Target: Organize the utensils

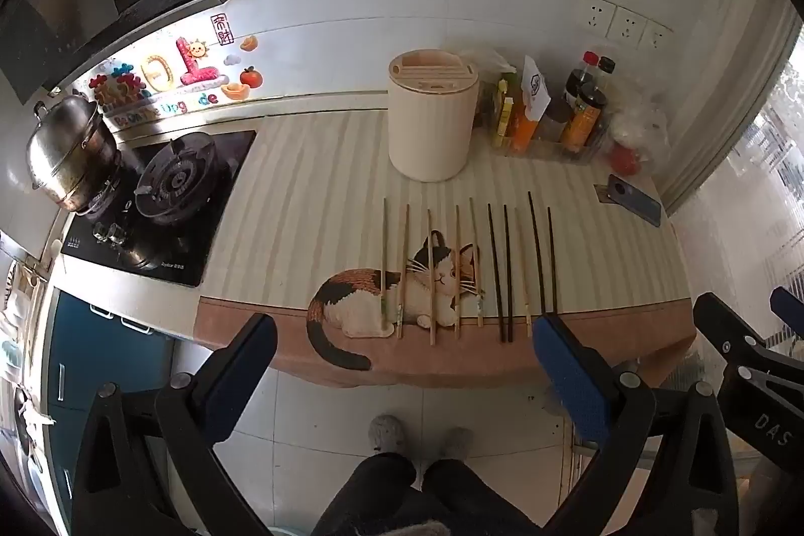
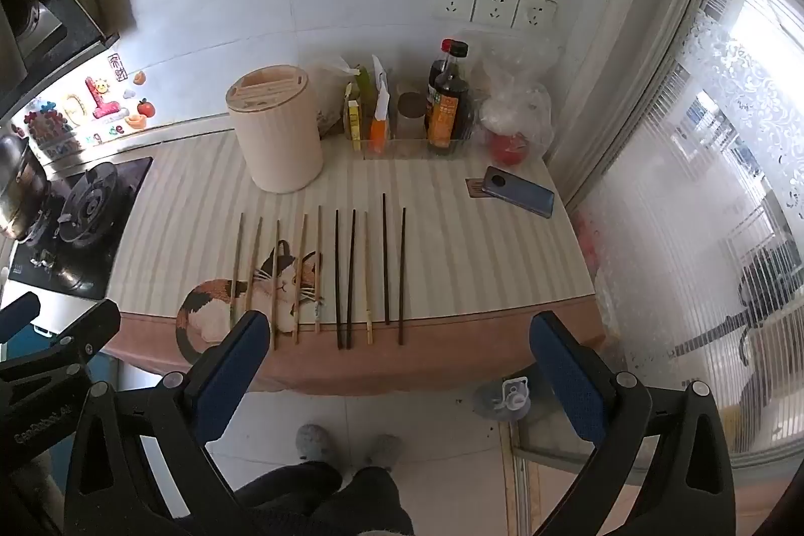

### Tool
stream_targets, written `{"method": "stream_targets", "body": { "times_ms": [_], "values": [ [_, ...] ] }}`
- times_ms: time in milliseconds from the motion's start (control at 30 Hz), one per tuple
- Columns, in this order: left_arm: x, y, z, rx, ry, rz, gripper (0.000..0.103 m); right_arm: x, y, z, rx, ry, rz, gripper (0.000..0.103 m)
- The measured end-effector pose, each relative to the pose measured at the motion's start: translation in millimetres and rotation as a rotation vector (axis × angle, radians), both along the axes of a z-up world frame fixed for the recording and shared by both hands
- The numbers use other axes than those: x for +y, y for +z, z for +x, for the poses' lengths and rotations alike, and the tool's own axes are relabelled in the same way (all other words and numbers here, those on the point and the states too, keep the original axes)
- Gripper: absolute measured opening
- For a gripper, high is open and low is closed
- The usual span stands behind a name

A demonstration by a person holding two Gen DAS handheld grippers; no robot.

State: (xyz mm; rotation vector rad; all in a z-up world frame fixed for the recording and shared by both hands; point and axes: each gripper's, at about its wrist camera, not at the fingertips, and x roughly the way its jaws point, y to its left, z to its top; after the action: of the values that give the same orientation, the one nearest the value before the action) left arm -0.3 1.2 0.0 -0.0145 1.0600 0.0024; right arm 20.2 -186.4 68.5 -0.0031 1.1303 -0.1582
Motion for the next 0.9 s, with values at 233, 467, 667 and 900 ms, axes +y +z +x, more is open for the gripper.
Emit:
{"method": "stream_targets", "body": {
  "times_ms": [233,467,667,900],
  "values": [
    [1,3,4,-0.006,-0.003,0.015,0.103,-2,1,0,-0.016,-0.003,0.005,0.103],
    [-8,11,13,-0.014,-0.011,0.016,0.103,-3,6,-8,-0.018,0.003,0.0,0.103],
    [-12,11,3,-0.024,-0.019,0.02,0.103,-4,2,-1,-0.012,-0.002,-0.004,0.103],
    [-12,12,4,-0.027,-0.017,0.023,0.103,-5,6,-1,-0.015,0.002,-0.006,0.103]
  ]
}}
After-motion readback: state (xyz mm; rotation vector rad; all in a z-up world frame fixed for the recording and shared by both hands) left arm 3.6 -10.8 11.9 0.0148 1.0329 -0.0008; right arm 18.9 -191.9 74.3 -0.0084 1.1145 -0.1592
